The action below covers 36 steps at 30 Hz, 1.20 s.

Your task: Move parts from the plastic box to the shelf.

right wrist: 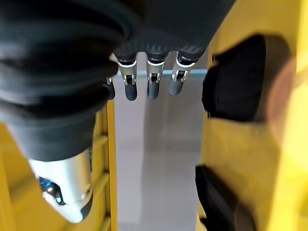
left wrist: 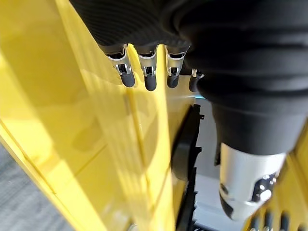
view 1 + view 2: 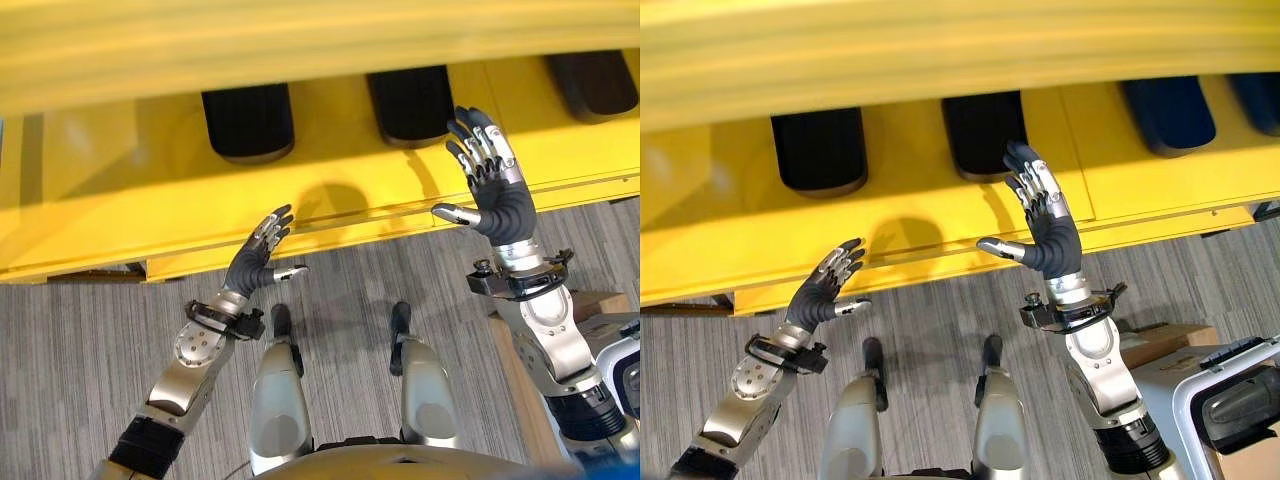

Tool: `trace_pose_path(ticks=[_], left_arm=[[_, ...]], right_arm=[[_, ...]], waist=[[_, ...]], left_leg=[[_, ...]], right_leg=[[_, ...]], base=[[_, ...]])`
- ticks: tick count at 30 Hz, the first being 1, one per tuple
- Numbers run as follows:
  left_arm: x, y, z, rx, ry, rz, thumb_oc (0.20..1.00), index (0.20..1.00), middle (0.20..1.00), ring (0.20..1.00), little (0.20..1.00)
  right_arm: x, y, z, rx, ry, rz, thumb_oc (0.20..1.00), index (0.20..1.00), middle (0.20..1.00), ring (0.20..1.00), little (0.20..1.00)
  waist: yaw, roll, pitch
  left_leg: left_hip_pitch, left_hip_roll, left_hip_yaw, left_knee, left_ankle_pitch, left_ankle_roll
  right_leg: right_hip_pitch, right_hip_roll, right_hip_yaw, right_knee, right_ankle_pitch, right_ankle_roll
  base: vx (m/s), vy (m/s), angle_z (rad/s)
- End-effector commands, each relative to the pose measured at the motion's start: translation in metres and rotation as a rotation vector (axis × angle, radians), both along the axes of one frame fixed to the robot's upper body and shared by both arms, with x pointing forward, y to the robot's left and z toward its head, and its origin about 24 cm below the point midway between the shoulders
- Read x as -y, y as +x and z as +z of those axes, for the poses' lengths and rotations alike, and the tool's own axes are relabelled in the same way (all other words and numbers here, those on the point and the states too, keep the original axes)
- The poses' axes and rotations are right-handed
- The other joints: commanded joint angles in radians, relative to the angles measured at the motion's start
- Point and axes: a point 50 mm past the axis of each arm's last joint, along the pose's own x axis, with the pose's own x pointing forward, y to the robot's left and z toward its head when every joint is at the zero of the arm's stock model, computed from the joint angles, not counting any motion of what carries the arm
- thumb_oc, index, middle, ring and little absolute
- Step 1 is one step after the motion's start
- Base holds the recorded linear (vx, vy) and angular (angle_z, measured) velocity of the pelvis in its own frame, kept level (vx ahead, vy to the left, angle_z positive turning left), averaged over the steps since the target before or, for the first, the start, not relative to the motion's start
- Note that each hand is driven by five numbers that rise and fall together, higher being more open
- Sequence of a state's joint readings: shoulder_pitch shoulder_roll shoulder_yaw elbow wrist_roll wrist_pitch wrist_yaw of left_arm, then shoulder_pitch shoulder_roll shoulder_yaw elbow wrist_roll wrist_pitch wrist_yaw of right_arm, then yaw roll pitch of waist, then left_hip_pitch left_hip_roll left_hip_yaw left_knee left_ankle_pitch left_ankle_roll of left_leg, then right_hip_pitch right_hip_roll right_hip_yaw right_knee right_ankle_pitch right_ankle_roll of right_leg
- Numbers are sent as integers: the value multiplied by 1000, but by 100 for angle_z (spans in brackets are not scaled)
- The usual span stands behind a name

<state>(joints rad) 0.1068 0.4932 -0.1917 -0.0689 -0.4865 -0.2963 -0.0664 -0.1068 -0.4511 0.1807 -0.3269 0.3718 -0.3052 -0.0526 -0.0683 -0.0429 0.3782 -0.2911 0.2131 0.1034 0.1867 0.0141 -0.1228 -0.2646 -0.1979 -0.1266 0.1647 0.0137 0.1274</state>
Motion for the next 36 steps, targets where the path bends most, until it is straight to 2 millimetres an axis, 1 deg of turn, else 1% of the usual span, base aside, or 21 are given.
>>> trace_pose_path(ticks=[1,6,7,12,16,17,18,20,21,22,23,24,25,26,29,30,31,32,33,35,36], left_arm=[[-10,1,19,111,-82,20,1000,1000,1000,1000,1000],[-21,-6,23,160,-186,102,1000,1000,1000,1000,1000],[-24,-7,26,187,-227,143,1000,1000,1000,1000,1000],[-25,-10,34,239,-240,173,1000,1000,1000,1000,1000],[-19,-12,35,253,-253,154,1000,1000,1000,1000,1000],[-19,-12,35,252,-253,154,1000,1000,1000,1000,1000],[-17,-12,35,249,-281,146,1000,1000,1000,1000,1000],[-16,-10,37,259,-278,153,1000,1000,1000,1000,1000],[-16,-10,37,259,-278,153,1000,1000,1000,1000,1000],[-16,-8,37,264,-276,167,1000,1000,1000,1000,1000],[-19,-10,36,263,-273,191,1000,1000,1000,1000,1000],[-19,-11,36,262,-272,191,1000,1000,1000,1000,1000],[-21,-11,36,264,-257,221,1000,1000,1000,1000,1000],[-21,-11,36,264,-256,222,1000,1000,1000,1000,1000],[-20,-11,38,278,-236,227,1000,1000,1000,1000,1000],[-18,-12,36,269,-246,219,1000,1000,1000,1000,1000],[-18,-12,36,270,-246,218,1000,1000,1000,1000,1000],[-16,-13,36,269,-254,210,1000,1000,1000,1000,1000],[-14,-13,37,276,-262,205,1000,1000,1000,1000,1000],[-13,-11,39,285,-258,201,1000,1000,1000,1000,1000],[-13,-11,39,285,-258,201,1000,1000,1000,1000,1000]], right_arm=[[8,-9,18,118,57,-1,1000,1000,1000,1000,1000],[13,-11,11,93,41,-26,1000,1000,1000,1000,1000],[15,-12,10,95,19,-45,1000,1000,1000,1000,1000],[20,-13,6,75,5,-57,1000,1000,1000,1000,1000],[27,-15,-1,38,-6,-66,1000,1000,1000,1000,1000],[27,-15,-1,38,-6,-66,1000,1000,1000,1000,1000],[28,-15,-2,33,-4,-67,1000,1000,1000,1000,1000],[31,-17,1,52,-17,-84,1000,1000,1000,1000,1000],[31,-17,1,52,-17,-85,1000,1000,1000,1000,1000],[32,-19,2,62,-33,-102,1000,1000,1000,1000,1000],[32,-19,-3,40,-42,-114,1000,1000,1000,1000,1000],[32,-19,-3,39,-42,-113,1000,1000,1000,1000,1000],[30,-18,-6,25,-56,-112,1000,1000,1000,1000,1000],[30,-18,-6,24,-56,-112,1000,1000,1000,1000,1000],[30,-18,-8,11,-69,-100,1000,1000,1000,1000,1000],[28,-16,-11,-6,-71,-83,1000,1000,1000,1000,1000],[28,-16,-11,-6,-70,-83,1000,1000,1000,1000,1000],[25,-12,-13,-16,-60,-61,1000,1000,1000,1000,1000],[23,-9,-15,-28,-53,-54,1000,1000,1000,1000,1000],[19,-6,-13,-19,-51,-42,1000,1000,1000,1000,1000],[19,-5,-13,-19,-51,-42,1000,1000,1000,1000,1000]], waist=[[-3,-16,-64],[-7,-7,-109],[-9,-5,-123],[-12,11,-154],[-5,37,-170],[-6,38,-170],[-1,38,-168],[-5,33,-162],[-7,34,-160],[-19,22,-158],[-13,9,-168],[-12,7,-167],[5,-1,-181],[4,-3,-180],[17,-10,-189],[28,-14,-194],[28,-14,-194],[42,-16,-206],[54,-17,-210],[65,-14,-225],[65,-15,-225]], left_leg=[[10,49,-41,-99,95,12],[82,74,-10,-158,121,2],[110,83,-1,-166,125,-3],[159,113,20,-206,158,-13],[179,156,4,-232,286,-40],[180,158,2,-234,289,-42],[169,169,-3,-223,337,-50],[142,184,41,-192,396,-54],[142,185,39,-191,397,-55],[134,195,128,-173,394,-59],[136,160,134,-169,326,-39],[138,158,136,-167,323,-37],[132,77,105,-163,239,-5],[132,74,105,-161,236,-3],[128,-72,33,-156,147,48],[145,-161,-14,-140,72,83],[143,-161,-14,-140,75,84],[154,-241,-90,-122,24,108],[164,-286,-143,-113,1,120],[167,-349,-226,-123,0,137],[168,-350,-226,-124,0,138]], right_leg=[[46,10,3,-10,-36,26],[86,36,22,-43,-38,19],[98,48,27,-37,-54,13],[111,83,42,-12,-84,-4],[134,151,43,10,-131,-54],[135,153,41,9,-131,-55],[153,174,34,-3,-139,-74],[188,189,-1,-41,-137,-97],[192,190,-4,-46,-134,-98],[211,192,-27,-68,-139,-108],[241,193,-30,-116,-126,-102],[246,191,-29,-120,-124,-100],[270,176,-34,-159,-100,-90],[273,174,-36,-162,-99,-88],[277,175,-34,-174,-72,-85],[285,181,-24,-176,-68,-84],[283,181,-24,-177,-65,-84],[277,189,-1,-192,-48,-81],[277,194,17,-202,-37,-78],[261,214,54,-224,-7,-80],[263,214,55,-227,-6,-79]], base=[[55,-74,-14],[63,-86,-18],[58,-104,-17],[47,-120,-17],[4,-172,-7],[-6,-215,1],[-20,-240,4],[-22,-257,29],[-18,-225,69],[-10,-230,75],[-8,-222,97],[29,-153,76],[31,-53,50],[28,-94,-4],[34,-51,-28],[19,-12,-33],[48,-1,-35],[43,11,-27],[48,8,-81],[19,4,-105],[20,4,-93]])
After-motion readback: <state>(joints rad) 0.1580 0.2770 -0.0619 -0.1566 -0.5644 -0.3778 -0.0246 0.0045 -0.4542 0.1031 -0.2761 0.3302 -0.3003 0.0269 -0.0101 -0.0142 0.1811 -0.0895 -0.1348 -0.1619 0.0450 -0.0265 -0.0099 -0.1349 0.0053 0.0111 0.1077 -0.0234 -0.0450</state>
